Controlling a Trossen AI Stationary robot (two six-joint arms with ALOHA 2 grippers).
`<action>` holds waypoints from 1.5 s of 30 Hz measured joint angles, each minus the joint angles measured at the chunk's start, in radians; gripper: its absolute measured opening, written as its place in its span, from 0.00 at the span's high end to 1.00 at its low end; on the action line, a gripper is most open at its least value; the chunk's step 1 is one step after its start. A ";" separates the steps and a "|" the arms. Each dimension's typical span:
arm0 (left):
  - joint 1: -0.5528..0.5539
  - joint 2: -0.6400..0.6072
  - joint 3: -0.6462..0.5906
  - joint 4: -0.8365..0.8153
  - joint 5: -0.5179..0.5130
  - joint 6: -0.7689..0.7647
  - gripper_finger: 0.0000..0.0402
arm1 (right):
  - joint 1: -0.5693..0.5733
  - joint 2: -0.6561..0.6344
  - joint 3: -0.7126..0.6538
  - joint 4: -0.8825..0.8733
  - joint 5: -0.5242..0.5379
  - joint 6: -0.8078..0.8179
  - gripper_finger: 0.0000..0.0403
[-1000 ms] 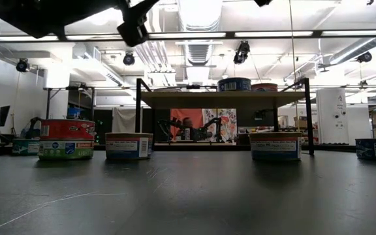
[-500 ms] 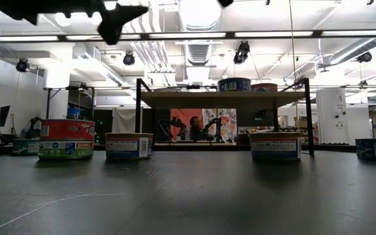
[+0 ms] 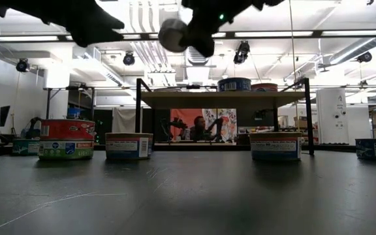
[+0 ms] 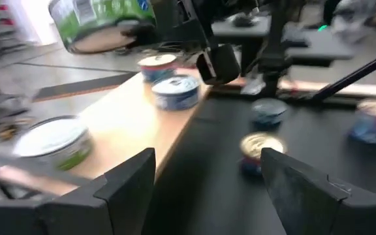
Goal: Stack canned seafood by type on shelf
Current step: Stack the green white tuna can on top of the green white tuna can on the shelf
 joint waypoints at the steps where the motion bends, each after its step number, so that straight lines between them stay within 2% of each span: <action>1: 0.000 0.001 0.000 -0.002 -0.021 0.001 0.35 | -0.010 0.015 0.010 0.002 0.000 -0.001 0.68; 5: 0.000 0.007 0.000 -0.021 -0.066 0.002 0.35 | -0.038 0.083 0.053 0.002 0.005 -0.035 0.68; 23: 0.000 0.007 0.000 -0.049 -0.071 -0.014 0.35 | -0.116 0.273 0.169 -0.024 0.079 -0.161 0.68; 41: 0.000 0.059 0.000 -0.058 -0.071 -0.030 0.35 | -0.133 0.285 0.171 -0.032 0.079 -0.159 0.68; 45: 0.000 0.077 -0.001 -0.053 -0.071 -0.030 0.35 | -0.133 0.285 0.171 -0.032 0.076 -0.159 0.65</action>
